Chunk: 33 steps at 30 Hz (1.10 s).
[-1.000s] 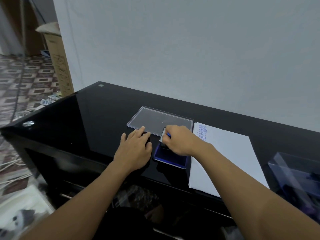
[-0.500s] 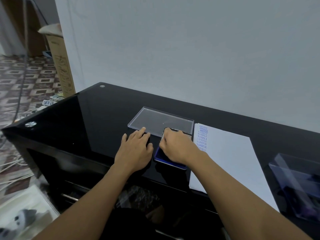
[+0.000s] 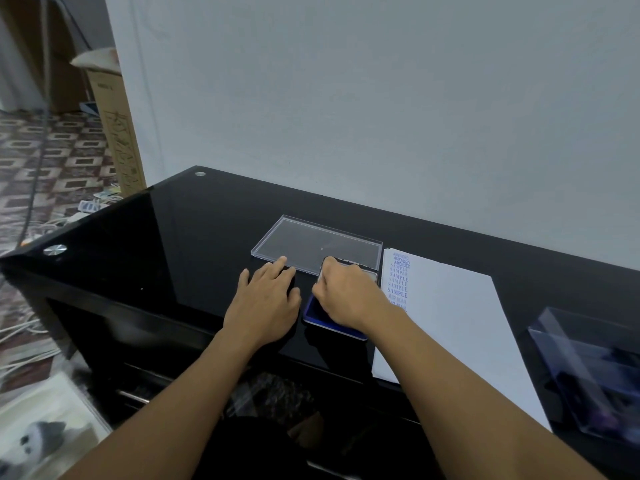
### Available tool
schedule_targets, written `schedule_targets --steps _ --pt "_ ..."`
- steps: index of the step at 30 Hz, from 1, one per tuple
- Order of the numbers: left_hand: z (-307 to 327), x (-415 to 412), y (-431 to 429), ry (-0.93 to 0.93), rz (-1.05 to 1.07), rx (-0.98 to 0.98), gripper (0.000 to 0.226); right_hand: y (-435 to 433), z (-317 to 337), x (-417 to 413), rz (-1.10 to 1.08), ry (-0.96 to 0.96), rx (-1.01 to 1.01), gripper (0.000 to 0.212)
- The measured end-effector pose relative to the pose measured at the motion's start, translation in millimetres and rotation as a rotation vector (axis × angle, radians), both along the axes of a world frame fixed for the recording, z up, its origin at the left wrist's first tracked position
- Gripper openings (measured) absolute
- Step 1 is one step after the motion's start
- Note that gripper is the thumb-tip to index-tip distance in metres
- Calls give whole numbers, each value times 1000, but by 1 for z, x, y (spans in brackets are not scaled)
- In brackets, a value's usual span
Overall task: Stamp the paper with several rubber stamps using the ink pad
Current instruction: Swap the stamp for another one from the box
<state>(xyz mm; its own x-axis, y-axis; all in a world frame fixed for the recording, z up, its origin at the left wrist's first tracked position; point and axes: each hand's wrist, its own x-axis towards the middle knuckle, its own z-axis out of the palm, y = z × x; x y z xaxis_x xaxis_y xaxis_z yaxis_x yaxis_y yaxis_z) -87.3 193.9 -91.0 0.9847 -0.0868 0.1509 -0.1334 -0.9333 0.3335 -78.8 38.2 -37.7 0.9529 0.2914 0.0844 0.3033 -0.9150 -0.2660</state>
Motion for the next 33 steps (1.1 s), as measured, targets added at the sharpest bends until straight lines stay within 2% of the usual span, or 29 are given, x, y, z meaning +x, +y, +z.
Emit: schedule_targets --steps 14,24,33 --pt "2 -3 0 -3 -1 -15 49 -1 -9 -1 9 -64 -30 18" --pt "0 -2 0 0 -3 -19 48 0 -3 1 -19 -18 -8 17" --pt "0 -2 0 -3 -4 -13 49 -1 -9 -5 1 -77 -22 17"
